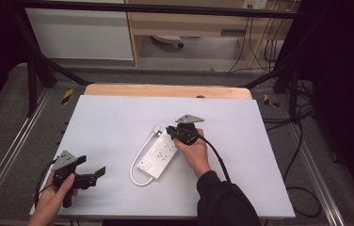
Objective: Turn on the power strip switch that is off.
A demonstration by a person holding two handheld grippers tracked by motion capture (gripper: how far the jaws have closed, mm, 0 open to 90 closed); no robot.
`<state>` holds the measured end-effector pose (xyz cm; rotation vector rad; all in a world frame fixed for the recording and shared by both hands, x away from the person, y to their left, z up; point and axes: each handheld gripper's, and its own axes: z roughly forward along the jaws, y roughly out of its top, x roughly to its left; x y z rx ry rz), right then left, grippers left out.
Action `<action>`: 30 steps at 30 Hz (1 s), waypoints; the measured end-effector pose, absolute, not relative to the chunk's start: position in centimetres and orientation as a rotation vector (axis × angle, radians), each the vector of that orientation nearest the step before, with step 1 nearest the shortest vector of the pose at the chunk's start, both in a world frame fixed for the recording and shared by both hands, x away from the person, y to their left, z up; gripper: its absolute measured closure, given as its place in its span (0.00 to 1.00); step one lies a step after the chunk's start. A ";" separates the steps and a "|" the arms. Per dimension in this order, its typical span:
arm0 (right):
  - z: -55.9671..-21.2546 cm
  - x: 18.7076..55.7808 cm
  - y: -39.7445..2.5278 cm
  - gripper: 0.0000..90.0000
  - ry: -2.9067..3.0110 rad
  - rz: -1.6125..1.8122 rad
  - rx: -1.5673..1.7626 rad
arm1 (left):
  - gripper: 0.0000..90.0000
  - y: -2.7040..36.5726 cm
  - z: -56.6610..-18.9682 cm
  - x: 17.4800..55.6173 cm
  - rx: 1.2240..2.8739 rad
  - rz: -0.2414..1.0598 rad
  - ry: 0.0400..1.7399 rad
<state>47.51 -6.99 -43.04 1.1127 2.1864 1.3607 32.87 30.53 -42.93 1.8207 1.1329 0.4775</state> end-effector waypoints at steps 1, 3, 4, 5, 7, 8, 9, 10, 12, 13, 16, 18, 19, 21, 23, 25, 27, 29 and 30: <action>-43.0 47.5 -7.0 0.88 2.182 1.363 1.112 | 0.07 30.5 -42.9 32.9 1.820 0.477 1.133; -42.8 47.5 -7.1 0.80 2.178 1.373 1.124 | 0.07 30.5 -42.9 32.9 1.821 0.477 1.134; -42.8 47.5 -7.1 0.75 2.180 1.368 1.128 | 0.07 30.5 -42.9 32.9 1.822 0.478 1.133; -42.7 47.5 -7.1 0.69 2.184 1.362 1.138 | 0.07 30.5 -42.9 32.9 1.821 0.477 1.133; -42.7 47.6 -7.2 0.56 2.190 1.353 1.167 | 0.07 30.5 -42.9 32.9 1.822 0.479 1.133; -42.7 47.6 -7.3 0.51 2.198 1.352 1.181 | 0.07 30.5 -43.0 32.9 1.821 0.480 1.133; -42.6 47.7 -7.4 0.45 2.202 1.350 1.196 | 0.07 30.5 -43.0 32.9 1.823 0.479 1.134; -42.6 47.7 -7.5 0.41 2.204 1.341 1.201 | 0.07 30.5 -43.0 32.9 1.823 0.478 1.135; -42.6 47.8 -7.7 0.35 2.199 1.333 1.228 | 0.07 30.5 -43.0 32.9 1.824 0.479 1.134; -42.6 47.8 -7.7 0.31 2.200 1.330 1.234 | 0.07 30.5 -43.0 32.9 1.824 0.479 1.134; -42.4 47.9 -8.0 0.19 2.186 1.319 1.256 | 0.07 30.5 -43.0 32.9 1.822 0.479 1.137; -42.3 47.8 -8.1 0.13 2.186 1.311 1.260 | 0.07 30.5 -43.0 32.9 1.823 0.478 1.137; -42.2 47.8 -8.1 0.11 2.184 1.306 1.260 | 0.07 30.5 -43.0 32.9 1.825 0.478 1.136; -41.9 47.7 -8.4 0.07 2.186 1.302 1.260 | 0.07 30.5 -43.0 32.9 1.826 0.478 1.135; -41.7 47.5 -8.6 0.05 2.186 1.300 1.250 | 0.07 30.5 -43.0 32.9 1.826 0.478 1.136; -41.4 47.3 -8.8 0.05 2.191 1.308 1.238 | 0.07 30.5 -43.0 32.9 1.825 0.478 1.138; -41.0 47.1 -9.1 0.05 2.189 1.314 1.228 | 0.07 30.6 -43.0 32.9 1.823 0.479 1.139; -40.7 46.8 -9.6 0.05 2.187 1.333 1.219 | 0.07 30.6 -43.0 32.9 1.825 0.479 1.138; -40.6 46.7 -9.8 0.05 2.184 1.336 1.224 | 0.07 30.5 -43.0 32.9 1.825 0.479 1.139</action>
